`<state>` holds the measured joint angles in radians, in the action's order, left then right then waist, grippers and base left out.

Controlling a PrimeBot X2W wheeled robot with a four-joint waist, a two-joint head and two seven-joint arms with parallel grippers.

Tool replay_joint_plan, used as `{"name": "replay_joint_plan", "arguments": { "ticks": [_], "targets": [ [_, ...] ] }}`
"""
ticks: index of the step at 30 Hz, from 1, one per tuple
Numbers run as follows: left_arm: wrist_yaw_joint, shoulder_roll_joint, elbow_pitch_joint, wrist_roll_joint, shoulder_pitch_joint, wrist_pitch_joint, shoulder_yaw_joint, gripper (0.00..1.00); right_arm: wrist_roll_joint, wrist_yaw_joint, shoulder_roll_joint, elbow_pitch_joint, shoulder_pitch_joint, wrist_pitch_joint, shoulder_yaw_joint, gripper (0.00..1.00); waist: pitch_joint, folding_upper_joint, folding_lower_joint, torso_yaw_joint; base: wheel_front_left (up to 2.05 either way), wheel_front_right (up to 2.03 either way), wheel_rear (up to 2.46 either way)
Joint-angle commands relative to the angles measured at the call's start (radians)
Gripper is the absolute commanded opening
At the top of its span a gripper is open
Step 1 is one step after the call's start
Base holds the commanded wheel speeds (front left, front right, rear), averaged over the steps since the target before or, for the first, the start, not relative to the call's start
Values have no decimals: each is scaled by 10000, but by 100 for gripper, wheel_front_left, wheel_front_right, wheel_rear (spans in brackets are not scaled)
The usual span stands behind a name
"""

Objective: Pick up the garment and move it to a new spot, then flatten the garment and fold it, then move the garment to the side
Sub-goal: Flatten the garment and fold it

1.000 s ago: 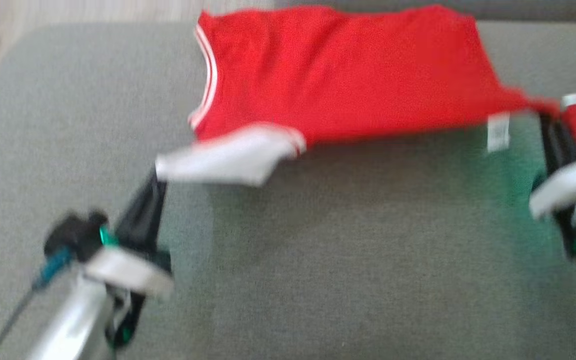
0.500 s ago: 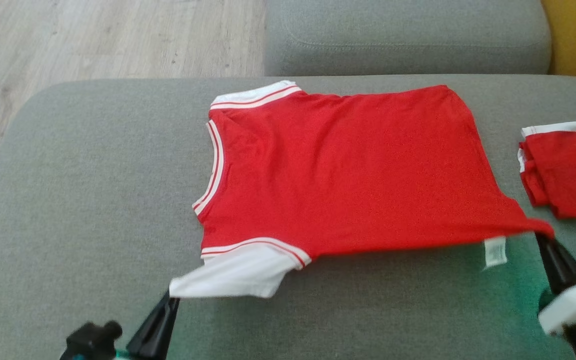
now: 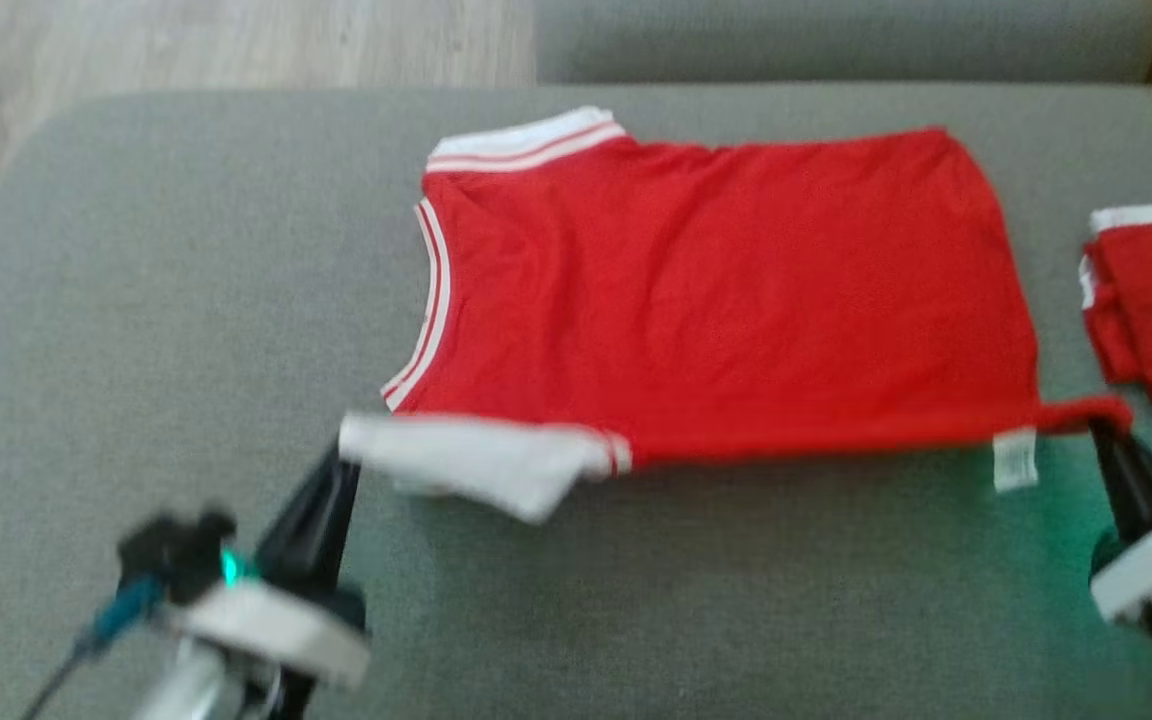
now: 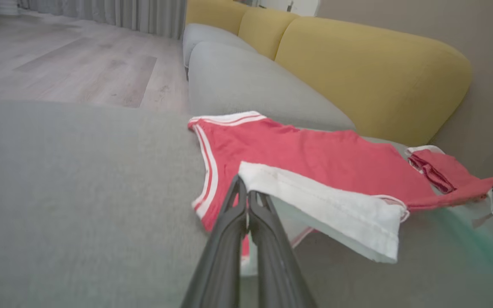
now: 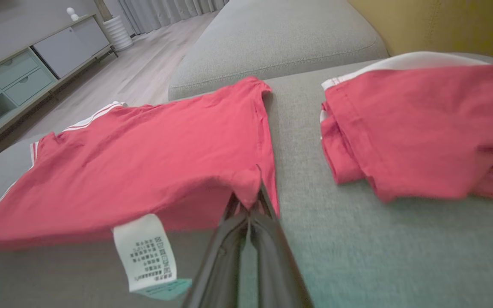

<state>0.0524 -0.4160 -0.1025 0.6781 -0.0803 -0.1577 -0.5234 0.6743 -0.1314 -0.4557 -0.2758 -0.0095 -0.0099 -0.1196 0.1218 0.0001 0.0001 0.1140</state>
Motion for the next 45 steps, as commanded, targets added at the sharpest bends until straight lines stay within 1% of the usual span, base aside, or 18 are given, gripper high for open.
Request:
{"name": "replay_joint_plan", "arguments": {
  "ticks": [1, 3, 4, 6, 14, 15, 16, 17, 18, 23, 25, 26, 31, 32, 36, 39, 41, 45],
  "targets": [
    [46, -56, 140, 20, -920, 0, 487, 0, -114, 7, -238, 355, -576, 60, 69, 0, 450, -1, -1, 56, 0, 0, 0],
    [110, 134, -153, -7, -1604, 51, 480, 0, -239, 7, -159, 359, -929, 240, 189, 0, 773, -1, -1, 102, 0, 0, 0],
    [224, 279, -513, -93, -2300, 71, 414, 0, -362, 7, -131, 341, -1299, 392, 232, 0, 1060, -1, -1, 141, 0, 0, 0],
    [341, 413, -900, -167, -2959, 64, 333, 0, -479, 7, -97, 312, -1668, 515, 260, 0, 1309, -1, -1, 164, 0, 0, 0],
    [667, 843, -2455, -380, -4903, -377, -84, 0, -896, 7, 75, -26, -2804, 730, 329, 0, 1919, -1, -1, 203, 0, 0, 0],
    [695, 887, -2666, -366, -5055, -461, -150, 0, -943, 7, 152, -118, -2875, 687, 398, 37, 1929, -1, -1, 220, 0, 0, 0],
    [708, 918, -2863, -353, -5179, -579, -123, 0, -1000, 7, 248, -178, -2955, 645, 421, 100, 1962, -1, -1, 205, 0, 0, 0],
    [715, 999, -3056, -269, -5246, -686, -38, 31, -1048, 7, 353, -243, -3021, 569, 466, 100, 1976, -1, -1, 202, 0, 0, 0],
    [720, 1099, -3216, -172, -5265, -781, 70, 100, -1092, 7, 462, -305, -3073, 475, 519, 100, 1986, -1, -1, 196, 0, 0, 0],
    [725, 1462, -3580, -156, -4776, -1006, 284, 100, -1432, 7, 867, -469, -3016, -138, 637, 100, 1919, -1, -1, 207, 0, 0, 0],
    [560, 1638, -3636, -219, -4363, -1028, 468, 100, -1508, 7, 1038, -540, -2878, -397, 699, 100, 1826, -1, -1, 220, 0, 0, 0],
    [560, 1638, -3636, -219, -4363, -1028, 468, 100, -1508, 7, 1038, -540, -2878, -397, 699, 100, 1826, -1, -1, 220, 0, 0, 0],
    [363, 2156, -3593, -559, -3222, -1037, 608, 100, -1570, 7, 1394, -723, -2461, -825, 878, 100, 1619, -1, -1, 240, 0, 0, 0],
    [295, 2225, -3705, -607, -3051, -1037, 596, 100, -1571, 7, 1455, -753, -2404, -876, 901, 100, 1585, -1, -1, 225, 0, 0, 0],
    [-216, 2409, -4451, -691, -2702, -963, 588, 100, -1585, 7, 1626, -863, -2300, -976, 890, 100, 1464, -1, -1, 103, 0, 0, 0],
    [-401, 2470, -4934, -696, -2729, -884, 576, 100, -1590, 7, 1679, -923, -2308, -997, 860, 100, 1418, -1, -1, 17, 0, 0, 0],
    [-389, 2487, -5210, -704, -2814, -838, 533, 100, -1586, 7, 1687, -964, -2326, -1006, 840, 100, 1398, -1, -1, -18, 0, 0, 0],
    [-207, 2523, -5649, -794, -3032, -817, 342, 100, -1580, 7, 1665, -1068, -2333, -1021, 830, 100, 1359, -1, -1, -26, 0, 0, 0]
  ]
}}
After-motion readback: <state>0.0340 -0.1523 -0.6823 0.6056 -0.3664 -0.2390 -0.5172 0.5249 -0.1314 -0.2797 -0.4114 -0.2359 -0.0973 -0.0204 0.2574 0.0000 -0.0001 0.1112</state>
